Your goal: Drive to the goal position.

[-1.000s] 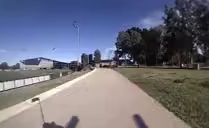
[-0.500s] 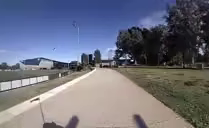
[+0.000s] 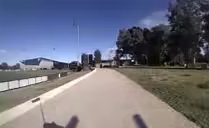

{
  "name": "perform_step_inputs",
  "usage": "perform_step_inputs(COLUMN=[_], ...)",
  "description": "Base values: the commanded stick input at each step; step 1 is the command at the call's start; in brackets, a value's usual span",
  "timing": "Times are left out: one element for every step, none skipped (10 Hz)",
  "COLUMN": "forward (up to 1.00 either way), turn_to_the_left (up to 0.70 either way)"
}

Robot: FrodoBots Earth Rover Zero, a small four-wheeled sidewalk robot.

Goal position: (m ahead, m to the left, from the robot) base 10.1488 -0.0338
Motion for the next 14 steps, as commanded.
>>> perform_step_inputs(forward=[1.0,1.0,1.0,1.0,1.0,1.0,1.0,1.0,1.0,1.0,1.0,1.0,1.0,1.0], turn_to_the_left=[0.0,0.0,0.0,0.0,0.0,0.0,0.0,0.0,0.0,0.0,0.0,0.0,0.0,0.0])
